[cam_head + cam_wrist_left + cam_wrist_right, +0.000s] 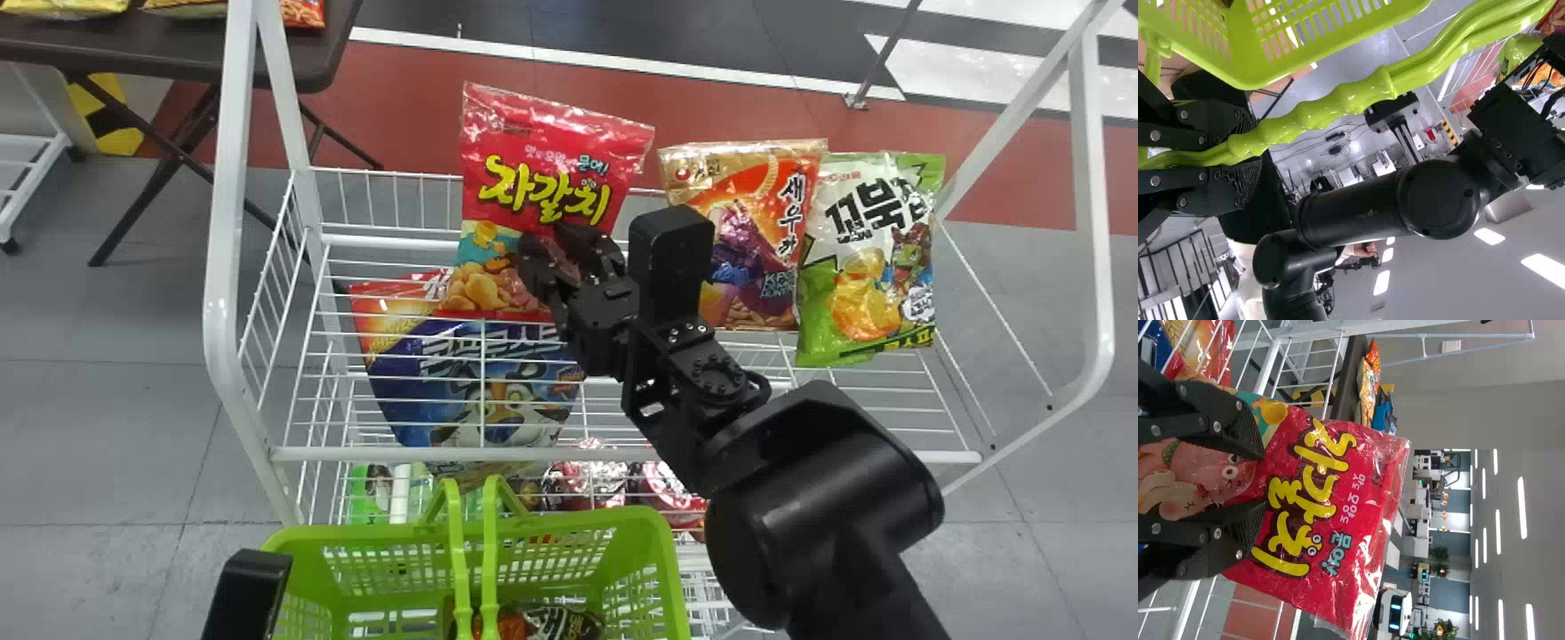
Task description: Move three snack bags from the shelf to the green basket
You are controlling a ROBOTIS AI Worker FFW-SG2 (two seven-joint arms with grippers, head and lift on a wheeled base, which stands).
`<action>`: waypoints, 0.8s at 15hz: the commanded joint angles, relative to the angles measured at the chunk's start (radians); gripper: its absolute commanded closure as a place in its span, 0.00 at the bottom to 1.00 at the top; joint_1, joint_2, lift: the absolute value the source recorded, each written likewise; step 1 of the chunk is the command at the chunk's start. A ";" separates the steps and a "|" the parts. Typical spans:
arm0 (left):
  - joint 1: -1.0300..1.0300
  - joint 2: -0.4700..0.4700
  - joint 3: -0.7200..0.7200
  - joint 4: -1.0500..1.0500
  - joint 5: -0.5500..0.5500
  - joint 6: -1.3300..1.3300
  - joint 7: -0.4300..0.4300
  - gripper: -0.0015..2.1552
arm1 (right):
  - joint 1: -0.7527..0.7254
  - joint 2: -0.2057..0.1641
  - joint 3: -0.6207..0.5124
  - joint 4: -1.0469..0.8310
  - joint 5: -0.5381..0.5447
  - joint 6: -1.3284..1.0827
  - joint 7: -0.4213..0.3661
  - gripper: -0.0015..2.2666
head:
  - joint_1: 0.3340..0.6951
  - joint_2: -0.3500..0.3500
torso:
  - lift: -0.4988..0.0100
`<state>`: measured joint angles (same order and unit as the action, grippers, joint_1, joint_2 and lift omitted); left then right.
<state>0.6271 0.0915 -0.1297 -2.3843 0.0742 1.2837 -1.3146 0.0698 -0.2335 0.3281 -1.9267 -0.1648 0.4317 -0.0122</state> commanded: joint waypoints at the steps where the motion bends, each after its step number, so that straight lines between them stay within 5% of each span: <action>1: -0.003 -0.001 -0.001 0.000 0.001 0.001 0.000 0.85 | 0.001 -0.006 -0.011 -0.009 -0.002 0.013 0.003 0.97 | 1.00 0.25 | 0.90; 12: -0.004 -0.004 0.001 0.002 0.001 -0.005 0.005 0.85 | 0.067 -0.052 -0.040 -0.147 -0.059 0.000 0.004 0.98 | 1.00 0.21 | 0.90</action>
<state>0.6239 0.0893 -0.1276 -2.3833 0.0766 1.2837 -1.3113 0.1153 -0.2743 0.2920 -2.0180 -0.2096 0.4125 -0.0079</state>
